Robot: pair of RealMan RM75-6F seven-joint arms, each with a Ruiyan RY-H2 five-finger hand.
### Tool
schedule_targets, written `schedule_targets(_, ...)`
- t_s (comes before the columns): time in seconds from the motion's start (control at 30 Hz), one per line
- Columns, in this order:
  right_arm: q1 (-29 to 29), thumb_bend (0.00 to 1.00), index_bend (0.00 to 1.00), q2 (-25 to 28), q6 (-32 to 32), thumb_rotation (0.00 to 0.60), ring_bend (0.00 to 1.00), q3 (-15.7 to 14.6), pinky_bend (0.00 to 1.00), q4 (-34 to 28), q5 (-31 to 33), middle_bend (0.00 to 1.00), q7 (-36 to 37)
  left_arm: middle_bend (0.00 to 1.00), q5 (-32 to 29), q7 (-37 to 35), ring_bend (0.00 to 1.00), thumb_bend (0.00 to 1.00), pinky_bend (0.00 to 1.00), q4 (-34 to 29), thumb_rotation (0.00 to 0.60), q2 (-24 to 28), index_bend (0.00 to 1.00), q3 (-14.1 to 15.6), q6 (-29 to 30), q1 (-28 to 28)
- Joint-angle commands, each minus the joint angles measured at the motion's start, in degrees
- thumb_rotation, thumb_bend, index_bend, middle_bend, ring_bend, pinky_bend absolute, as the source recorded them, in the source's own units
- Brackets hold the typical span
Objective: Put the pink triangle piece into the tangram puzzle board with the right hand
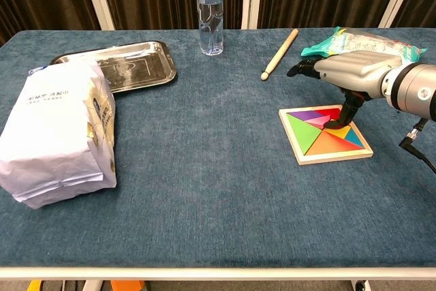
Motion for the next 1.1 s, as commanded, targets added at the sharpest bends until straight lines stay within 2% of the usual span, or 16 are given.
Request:
schedule_targets(0.03, -0.21, 0.16, 0.0, 0.46, 0.41, 0.6, 0.0, -0.17, 0.0, -0.63, -0.44, 0.0, 0.11, 0.02, -0.05, 0.1, 0.0, 0.0, 0.08, -0.04, 0.6, 0.01, 0.05, 0.02, -0.06, 0.0)
schedule_targets(0.47, -1.03, 0.15, 0.0, 2.98, 1.54, 0.6, 0.0, 0.51, 0.0, -2.28, -1.69, 0.0, 2.39, 0.02, -0.08, 0.48, 0.0, 0.0, 0.08, -0.25, 0.6, -0.01, 0.05, 0.0, -0.09, -0.05)
schedule_targets(0.6, -2.77, 0.15, 0.0, 4.62, 4.59, 0.6, 0.0, 0.98, 0.0, -3.88, -4.3, 0.0, 5.01, 0.02, -0.02, 0.68, 0.0, 0.0, 0.08, -0.62, 0.6, 0.24, 0.05, -0.07, 0.33, 0.08)
schedule_targets(0.73, -9.31, 0.14, 0.0, 9.67, 15.96, 0.6, 0.0, -2.32, 0.0, -7.97, -12.78, 0.0, 6.08, 0.02, -0.16, 1.09, 0.0, 0.0, 0.08, -1.36, 0.6, 0.47, 0.05, -0.16, 0.79, 0.32)
schedule_targets(0.87, -18.24, 0.12, 0.0, 14.93, 28.14, 0.6, 0.0, -6.95, 0.0, -11.21, -21.37, 0.0, 11.1, 0.02, -0.3, 1.69, 0.0, 0.0, 0.08, -2.32, 0.6, 0.55, 0.05, -0.42, 1.39, 0.52)
schedule_targets(0.97, -24.41, 0.11, 0.0, 16.42, 34.96, 0.6, 0.0, -10.27, 0.0, -10.12, -25.87, 0.0, 14.8, 0.02, -0.3, 2.62, 0.0, 0.0, 0.08, -2.78, 0.6, 0.41, 0.05, -0.81, 2.0, 0.53)
schedule_targets(1.1, -30.15, 0.11, 0.0, 16.03, 39.73, 0.6, 0.0, -12.02, 0.0, -7.8, -27.65, 0.0, 18.35, 0.02, -0.3, 3.64, 0.0, 0.0, 0.08, -3.58, 0.6, 0.56, 0.05, -1.25, 2.66, 0.54)
